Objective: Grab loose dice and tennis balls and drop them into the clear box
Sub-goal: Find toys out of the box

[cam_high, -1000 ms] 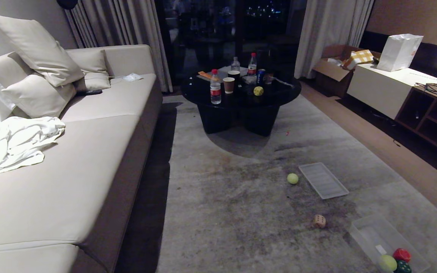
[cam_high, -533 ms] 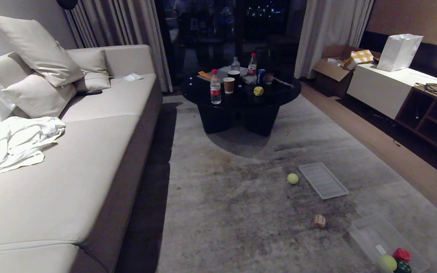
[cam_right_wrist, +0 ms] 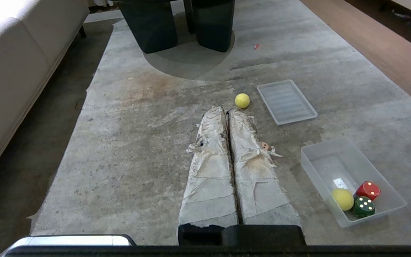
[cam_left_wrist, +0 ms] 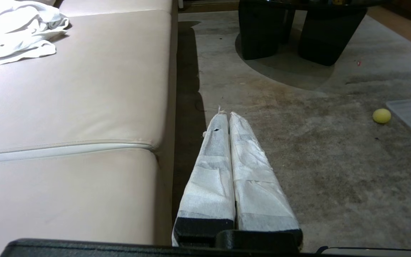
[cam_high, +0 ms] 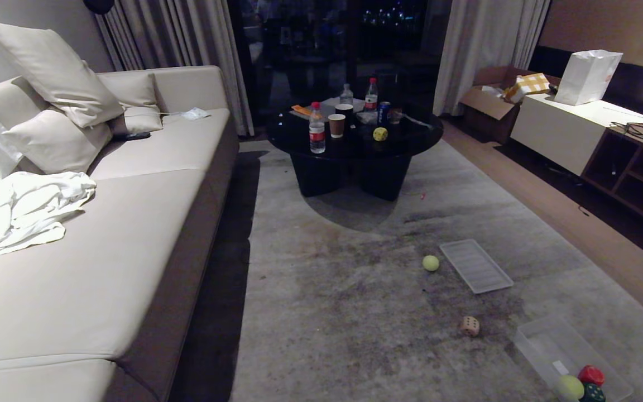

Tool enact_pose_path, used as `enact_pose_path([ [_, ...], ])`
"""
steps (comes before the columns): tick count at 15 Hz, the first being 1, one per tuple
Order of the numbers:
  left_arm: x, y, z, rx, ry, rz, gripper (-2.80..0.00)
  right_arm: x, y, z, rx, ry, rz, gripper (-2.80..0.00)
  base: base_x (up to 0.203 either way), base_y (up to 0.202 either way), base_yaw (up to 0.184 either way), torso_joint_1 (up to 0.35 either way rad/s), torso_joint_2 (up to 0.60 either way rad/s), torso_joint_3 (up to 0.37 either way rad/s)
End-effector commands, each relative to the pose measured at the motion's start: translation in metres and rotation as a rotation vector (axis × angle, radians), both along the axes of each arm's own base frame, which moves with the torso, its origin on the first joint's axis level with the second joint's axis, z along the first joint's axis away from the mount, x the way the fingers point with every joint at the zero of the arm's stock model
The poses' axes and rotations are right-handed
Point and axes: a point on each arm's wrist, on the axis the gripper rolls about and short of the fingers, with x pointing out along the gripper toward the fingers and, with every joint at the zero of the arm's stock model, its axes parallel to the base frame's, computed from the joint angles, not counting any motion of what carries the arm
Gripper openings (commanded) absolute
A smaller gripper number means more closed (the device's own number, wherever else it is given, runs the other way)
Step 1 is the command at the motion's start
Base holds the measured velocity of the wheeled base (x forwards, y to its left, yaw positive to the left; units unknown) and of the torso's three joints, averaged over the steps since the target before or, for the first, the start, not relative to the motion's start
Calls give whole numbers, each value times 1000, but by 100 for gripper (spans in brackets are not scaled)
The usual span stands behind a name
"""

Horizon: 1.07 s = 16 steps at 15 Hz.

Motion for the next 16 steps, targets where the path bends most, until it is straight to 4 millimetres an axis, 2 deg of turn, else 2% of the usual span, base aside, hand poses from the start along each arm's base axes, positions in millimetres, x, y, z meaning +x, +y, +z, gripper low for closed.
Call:
enact_pose_path([
  [1, 0, 0, 0, -4, 3, 7, -280, 0, 0, -1, 0, 6, 1, -280, 0, 0, 0, 0, 0, 0],
  [16, 0, 0, -1, 2, 5, 10, -280, 0, 0, -1, 0, 5, 1, -280, 0, 0, 0, 0, 0, -15],
])
